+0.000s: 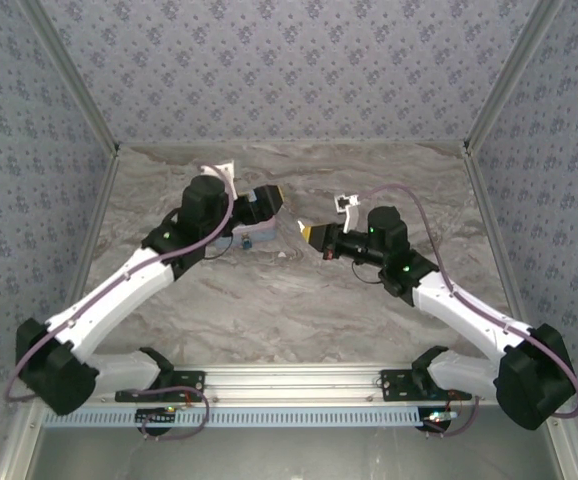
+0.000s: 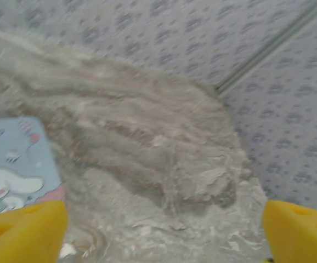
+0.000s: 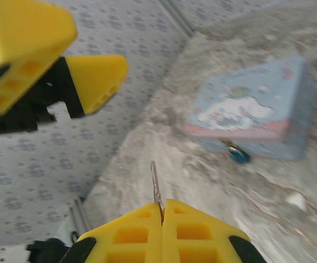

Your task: Unlock the padlock with the key

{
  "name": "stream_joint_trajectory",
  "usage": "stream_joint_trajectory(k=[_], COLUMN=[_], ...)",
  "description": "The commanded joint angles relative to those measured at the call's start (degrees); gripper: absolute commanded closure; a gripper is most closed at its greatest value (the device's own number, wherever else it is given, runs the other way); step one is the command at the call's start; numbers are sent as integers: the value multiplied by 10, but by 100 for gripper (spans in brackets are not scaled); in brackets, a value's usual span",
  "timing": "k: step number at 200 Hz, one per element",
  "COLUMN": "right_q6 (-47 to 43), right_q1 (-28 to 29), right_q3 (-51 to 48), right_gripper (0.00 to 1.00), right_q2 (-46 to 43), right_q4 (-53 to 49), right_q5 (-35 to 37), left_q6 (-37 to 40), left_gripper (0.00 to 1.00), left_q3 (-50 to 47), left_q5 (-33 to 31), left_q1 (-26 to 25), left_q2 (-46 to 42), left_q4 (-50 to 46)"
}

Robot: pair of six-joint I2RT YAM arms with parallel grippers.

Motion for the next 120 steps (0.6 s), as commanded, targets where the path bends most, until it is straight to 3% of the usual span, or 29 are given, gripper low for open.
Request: stream_joint_trajectory(k=[1, 64, 120], right_q6=[-36, -29, -34], right_q1=[-13, -44, -74], right_q3=[-14, -49, -69], right_gripper=[100, 100, 100], right_q2=[-12, -26, -54], right_q4=[-98, -119, -142], right_q5=[45, 45, 42], left_q6=[72, 143, 136], left_gripper=[1, 1, 1], left_q3=[51, 205, 236], left_q5=[-16, -58, -35], left_q1=[15, 26, 26], left_q2=[74, 296, 367], left_q4=[-116, -212, -207])
